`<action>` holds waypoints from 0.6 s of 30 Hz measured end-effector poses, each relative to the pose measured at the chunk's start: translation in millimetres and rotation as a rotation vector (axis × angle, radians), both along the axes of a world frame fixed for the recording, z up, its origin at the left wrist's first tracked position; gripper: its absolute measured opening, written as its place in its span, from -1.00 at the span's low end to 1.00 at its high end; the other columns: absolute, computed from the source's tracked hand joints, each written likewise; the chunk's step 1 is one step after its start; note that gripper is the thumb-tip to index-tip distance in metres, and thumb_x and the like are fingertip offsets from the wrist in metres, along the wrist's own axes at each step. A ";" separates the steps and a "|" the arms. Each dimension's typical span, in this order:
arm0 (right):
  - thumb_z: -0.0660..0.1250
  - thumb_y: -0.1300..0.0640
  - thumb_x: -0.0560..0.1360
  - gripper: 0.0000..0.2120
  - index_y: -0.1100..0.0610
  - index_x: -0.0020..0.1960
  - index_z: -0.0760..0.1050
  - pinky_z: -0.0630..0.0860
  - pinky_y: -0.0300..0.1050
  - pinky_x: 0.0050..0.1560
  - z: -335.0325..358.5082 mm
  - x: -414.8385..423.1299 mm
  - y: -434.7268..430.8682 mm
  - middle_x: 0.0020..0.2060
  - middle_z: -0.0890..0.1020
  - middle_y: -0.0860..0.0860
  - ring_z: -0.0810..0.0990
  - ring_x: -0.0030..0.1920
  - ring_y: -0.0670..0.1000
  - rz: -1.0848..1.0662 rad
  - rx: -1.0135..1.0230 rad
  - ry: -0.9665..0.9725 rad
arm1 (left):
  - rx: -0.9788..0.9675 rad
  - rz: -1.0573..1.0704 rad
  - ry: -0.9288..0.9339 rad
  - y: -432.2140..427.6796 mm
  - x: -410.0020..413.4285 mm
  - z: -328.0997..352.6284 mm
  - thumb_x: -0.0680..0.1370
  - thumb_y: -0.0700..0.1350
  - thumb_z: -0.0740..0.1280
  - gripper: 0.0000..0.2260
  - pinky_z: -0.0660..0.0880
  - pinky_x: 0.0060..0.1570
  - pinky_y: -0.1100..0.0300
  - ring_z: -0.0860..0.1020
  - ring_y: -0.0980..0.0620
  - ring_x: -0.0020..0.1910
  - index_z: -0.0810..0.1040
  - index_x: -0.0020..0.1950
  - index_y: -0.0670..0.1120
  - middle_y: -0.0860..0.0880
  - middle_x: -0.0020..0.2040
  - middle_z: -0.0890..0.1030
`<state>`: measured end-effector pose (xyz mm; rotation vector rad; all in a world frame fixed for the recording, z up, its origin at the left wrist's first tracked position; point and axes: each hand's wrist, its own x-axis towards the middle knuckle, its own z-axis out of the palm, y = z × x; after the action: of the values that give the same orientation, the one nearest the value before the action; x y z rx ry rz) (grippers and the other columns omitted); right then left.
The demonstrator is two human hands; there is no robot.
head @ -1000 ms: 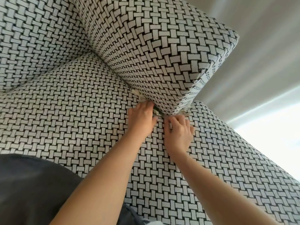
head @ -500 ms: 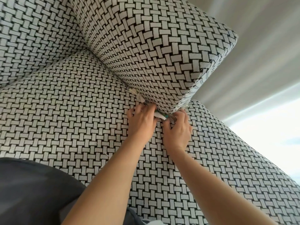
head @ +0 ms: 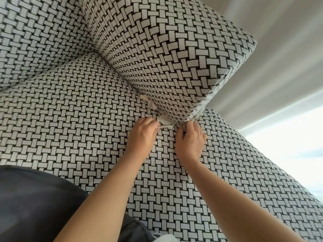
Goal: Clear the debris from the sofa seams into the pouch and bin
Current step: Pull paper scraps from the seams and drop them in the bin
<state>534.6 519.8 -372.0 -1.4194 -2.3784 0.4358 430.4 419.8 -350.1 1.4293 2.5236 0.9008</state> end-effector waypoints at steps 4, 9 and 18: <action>0.17 0.07 0.49 -0.85 0.07 -0.24 0.35 0.16 -0.17 -0.09 2.7 0.8 -1.8 -0.30 0.43 -0.09 0.37 -0.25 -0.01 0.027 -0.037 0.088 | -0.015 0.031 0.000 2.6 1.3 -0.9 0.51 -0.24 0.34 -0.81 0.53 0.00 0.10 0.57 -0.07 -0.06 0.56 0.09 -0.28 -0.15 -0.04 0.61; 0.18 0.12 0.42 -0.78 0.09 -0.38 0.26 0.18 -0.13 -0.14 4.0 1.5 -3.4 -0.44 0.38 -0.09 0.33 -0.35 0.01 0.049 -0.081 0.162 | -0.104 0.048 0.127 6.0 5.1 -3.3 0.49 -0.12 0.36 -0.53 0.47 0.08 0.09 0.54 -0.08 0.02 0.37 0.35 -0.25 -0.14 0.07 0.59; 0.11 0.07 0.51 -0.77 -0.02 0.16 0.29 0.38 -0.06 -0.20 3.7 0.9 -2.2 -0.29 0.52 -0.07 0.45 -0.25 0.03 -0.099 -0.190 0.399 | -0.235 0.165 0.184 22.7 4.1 -9.8 0.49 0.05 0.32 -0.54 0.33 0.17 -0.02 0.45 -0.13 0.17 0.39 0.33 -0.12 -0.14 0.29 0.42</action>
<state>535.5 517.6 -368.4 -1.3684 -1.9813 0.8503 434.4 442.5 -359.9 1.3021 2.8032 0.4889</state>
